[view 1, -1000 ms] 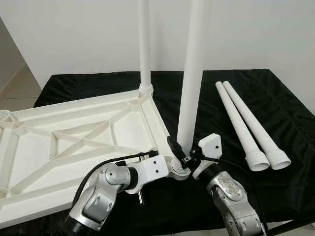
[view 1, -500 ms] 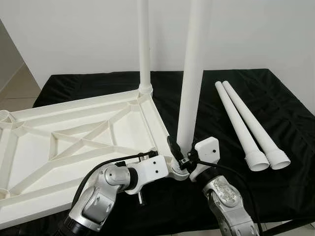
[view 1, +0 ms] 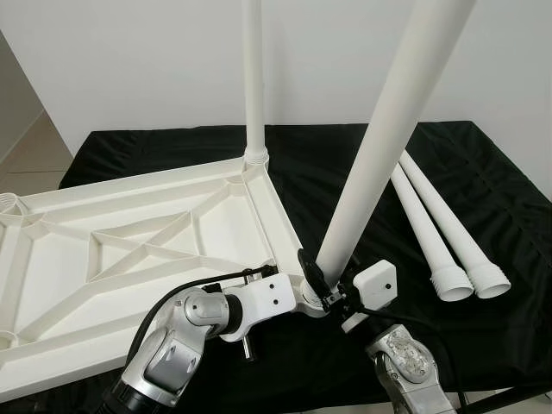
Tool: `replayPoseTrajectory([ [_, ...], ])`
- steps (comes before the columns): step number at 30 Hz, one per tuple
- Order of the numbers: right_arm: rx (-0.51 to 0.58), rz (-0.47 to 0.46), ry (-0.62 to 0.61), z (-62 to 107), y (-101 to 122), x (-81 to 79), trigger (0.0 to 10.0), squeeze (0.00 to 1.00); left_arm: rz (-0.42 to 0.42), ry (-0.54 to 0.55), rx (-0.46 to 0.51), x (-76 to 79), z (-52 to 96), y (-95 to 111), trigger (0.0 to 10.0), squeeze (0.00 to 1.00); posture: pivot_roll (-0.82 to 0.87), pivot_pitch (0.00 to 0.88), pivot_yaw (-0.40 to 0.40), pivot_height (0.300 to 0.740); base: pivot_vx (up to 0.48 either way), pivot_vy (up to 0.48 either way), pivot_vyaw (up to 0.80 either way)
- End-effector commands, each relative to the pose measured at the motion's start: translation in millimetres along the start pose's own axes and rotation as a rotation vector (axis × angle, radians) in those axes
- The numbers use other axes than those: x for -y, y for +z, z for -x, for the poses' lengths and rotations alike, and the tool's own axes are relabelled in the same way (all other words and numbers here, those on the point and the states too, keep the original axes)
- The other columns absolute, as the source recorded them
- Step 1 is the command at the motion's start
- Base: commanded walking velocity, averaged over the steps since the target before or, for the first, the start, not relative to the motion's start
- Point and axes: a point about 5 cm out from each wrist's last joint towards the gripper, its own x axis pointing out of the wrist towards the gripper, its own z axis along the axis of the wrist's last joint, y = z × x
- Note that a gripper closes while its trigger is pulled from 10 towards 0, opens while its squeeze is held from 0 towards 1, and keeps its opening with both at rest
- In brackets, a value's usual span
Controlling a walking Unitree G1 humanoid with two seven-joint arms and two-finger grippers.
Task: Building children table
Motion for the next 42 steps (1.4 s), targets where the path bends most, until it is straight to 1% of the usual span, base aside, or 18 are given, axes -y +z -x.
replayPoseTrajectory([
  [1,-0.154,-0.018,-0.085,17.8,-27,17.3,10.0,0.00,0.038,0.119,-0.079,-1.1,0.2,-19,10.0,0.00,-0.15,0.117,0.058,0.740,0.000,0.000,0.00],
  [6,-0.182,-0.023,-0.103,16.1,-31,23.4,10.0,0.00,0.038,0.120,-0.081,-1.3,1.4,-19,10.0,0.00,-0.14,0.120,0.058,0.740,0.000,0.000,0.00],
  [9,-0.180,-0.002,-0.097,14.3,-32,25.3,10.0,0.00,0.039,0.121,-0.081,-1.4,1.7,-19,10.0,0.00,-0.14,0.121,0.059,0.740,0.000,0.000,0.00],
  [13,-0.211,0.007,-0.079,9.6,-35,26.8,10.0,0.00,0.039,0.122,-0.080,-1.8,2.0,-18,10.0,0.00,-0.14,0.122,0.059,0.740,0.000,0.000,0.00],
  [20,-0.210,0.013,-0.062,9.6,-35,26.6,10.0,0.00,0.042,0.122,-0.079,-1.4,2.3,-18,10.0,0.00,-0.14,0.124,0.057,0.740,0.000,0.000,0.00],
  [22,-0.211,0.016,-0.053,13.4,-37,23.3,10.0,0.00,0.044,0.122,-0.079,-0.8,2.1,-19,10.0,0.00,-0.14,0.128,0.056,0.740,0.000,0.000,0.00],
  [27,-0.208,0.006,-0.052,14.9,-37,20.9,10.0,0.00,0.044,0.124,-0.080,-0.9,2.0,-19,10.0,0.00,-0.14,0.130,0.055,0.740,0.000,0.000,0.00],
  [31,-0.190,-0.018,-0.085,15.2,-33,17.7,10.0,0.00,0.045,0.131,-0.078,-2.4,2.3,-18,10.0,0.00,-0.14,0.133,0.055,0.740,0.000,0.000,0.00],
  [41,-0.178,-0.006,-0.170,10.0,-29,13.1,10.0,0.00,0.047,0.134,-0.075,-2.5,2.4,-17,10.0,0.00,-0.14,0.135,0.048,0.740,0.000,0.000,0.00],
  [42,-0.173,0.006,-0.193,7.4,-27,11.7,10.0,0.00,0.049,0.137,-0.075,-2.4,2.6,-17,10.0,0.00,-0.14,0.137,0.049,0.740,0.000,0.000,0.00],
])
